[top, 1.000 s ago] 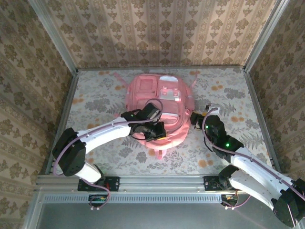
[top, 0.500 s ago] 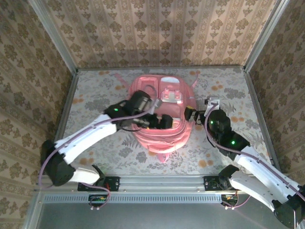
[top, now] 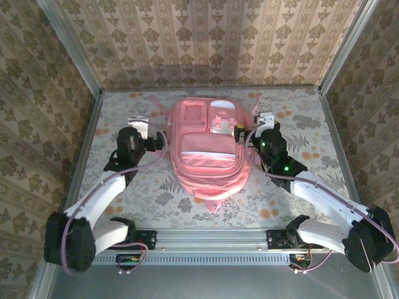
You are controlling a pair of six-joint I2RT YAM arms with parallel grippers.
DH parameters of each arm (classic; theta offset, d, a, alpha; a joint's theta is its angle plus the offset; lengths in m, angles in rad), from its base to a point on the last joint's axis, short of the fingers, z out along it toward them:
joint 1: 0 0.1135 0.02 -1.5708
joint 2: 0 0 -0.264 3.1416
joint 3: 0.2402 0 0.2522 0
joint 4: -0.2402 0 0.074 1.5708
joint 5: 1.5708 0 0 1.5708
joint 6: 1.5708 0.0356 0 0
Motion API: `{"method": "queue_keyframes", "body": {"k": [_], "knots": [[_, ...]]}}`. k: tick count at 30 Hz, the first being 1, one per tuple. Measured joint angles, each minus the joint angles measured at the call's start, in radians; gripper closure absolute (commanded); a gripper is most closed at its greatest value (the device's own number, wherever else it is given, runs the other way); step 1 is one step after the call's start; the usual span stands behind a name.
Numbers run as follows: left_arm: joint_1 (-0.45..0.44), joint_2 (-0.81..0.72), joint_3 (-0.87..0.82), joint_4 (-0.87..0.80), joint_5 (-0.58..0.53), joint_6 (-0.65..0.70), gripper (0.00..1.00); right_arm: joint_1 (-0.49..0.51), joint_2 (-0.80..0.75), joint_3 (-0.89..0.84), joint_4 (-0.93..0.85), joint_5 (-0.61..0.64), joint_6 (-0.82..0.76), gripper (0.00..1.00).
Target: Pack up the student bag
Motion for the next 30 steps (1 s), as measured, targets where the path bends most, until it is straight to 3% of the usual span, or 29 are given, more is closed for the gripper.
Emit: {"method": "queue_keyframes", "body": {"k": [5, 7, 12, 19, 25, 30], "knots": [[0.261, 0.043, -0.066, 0.098, -0.008, 0.003, 0.0, -0.105, 0.066, -0.089, 0.242, -0.066, -0.125, 0.0], [0.292, 0.063, -0.116, 0.149, -0.008, 0.003, 0.0, -0.174, 0.093, -0.135, 0.304, -0.096, -0.15, 0.0], [0.319, 0.223, -0.263, 0.359, 0.026, 0.002, 0.0, -0.335, 0.195, -0.183, 0.36, -0.126, -0.153, 0.0], [0.311, 0.382, -0.3, 0.649, 0.083, 0.035, 0.0, -0.451, 0.265, -0.166, 0.317, -0.139, -0.119, 0.0], [0.249, 0.405, -0.269, 0.657, 0.095, 0.092, 0.0, -0.496, 0.266, -0.142, 0.286, -0.147, -0.079, 0.0], [0.251, 0.405, -0.237, 0.65, 0.078, 0.098, 0.0, -0.509, 0.275, -0.103, 0.233, -0.192, -0.059, 0.0]]}}
